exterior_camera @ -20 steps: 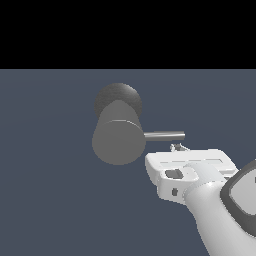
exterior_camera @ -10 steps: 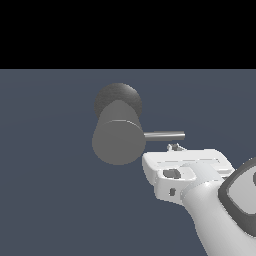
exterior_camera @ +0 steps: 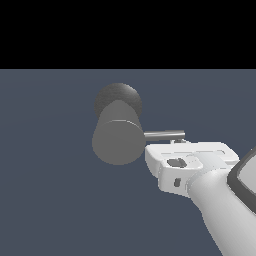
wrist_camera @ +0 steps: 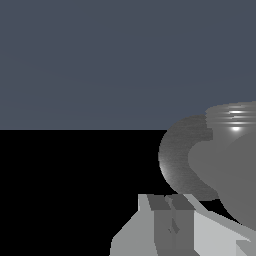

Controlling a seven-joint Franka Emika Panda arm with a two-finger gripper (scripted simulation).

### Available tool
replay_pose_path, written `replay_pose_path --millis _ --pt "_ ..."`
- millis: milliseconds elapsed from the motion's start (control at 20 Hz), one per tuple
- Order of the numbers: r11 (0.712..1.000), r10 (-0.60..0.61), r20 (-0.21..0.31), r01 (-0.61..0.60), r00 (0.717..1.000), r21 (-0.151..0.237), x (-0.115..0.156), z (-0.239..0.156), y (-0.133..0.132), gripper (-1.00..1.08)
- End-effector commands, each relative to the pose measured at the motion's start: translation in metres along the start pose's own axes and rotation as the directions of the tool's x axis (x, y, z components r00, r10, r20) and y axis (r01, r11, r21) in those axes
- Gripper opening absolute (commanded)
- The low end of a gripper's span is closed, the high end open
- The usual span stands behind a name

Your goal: Turn on the faucet by rotating a designated handle.

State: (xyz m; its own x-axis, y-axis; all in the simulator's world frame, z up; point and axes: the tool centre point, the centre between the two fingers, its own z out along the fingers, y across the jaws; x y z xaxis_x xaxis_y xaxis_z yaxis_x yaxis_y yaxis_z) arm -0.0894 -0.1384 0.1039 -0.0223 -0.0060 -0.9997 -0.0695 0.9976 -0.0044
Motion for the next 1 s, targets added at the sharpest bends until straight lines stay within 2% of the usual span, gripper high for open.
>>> replay_pose_path --millis 0,250,300,950 --pt "1.0 -0.007 0.023 0.007 1.0 -0.002 -0.021 0.0 0.001 -1.0" --pt "1.0 -0.007 0.023 0.007 1.0 -0.002 -0.036 0.0 0.0 -1.0" --pt "1.0 0.0 -0.015 0.0 1.0 0.002 -0.011 -0.001 -0.004 -1.0" --pt "1.0 -0.004 0.006 0.004 1.0 -0.001 -0.061 -0.001 0.009 -1.0"
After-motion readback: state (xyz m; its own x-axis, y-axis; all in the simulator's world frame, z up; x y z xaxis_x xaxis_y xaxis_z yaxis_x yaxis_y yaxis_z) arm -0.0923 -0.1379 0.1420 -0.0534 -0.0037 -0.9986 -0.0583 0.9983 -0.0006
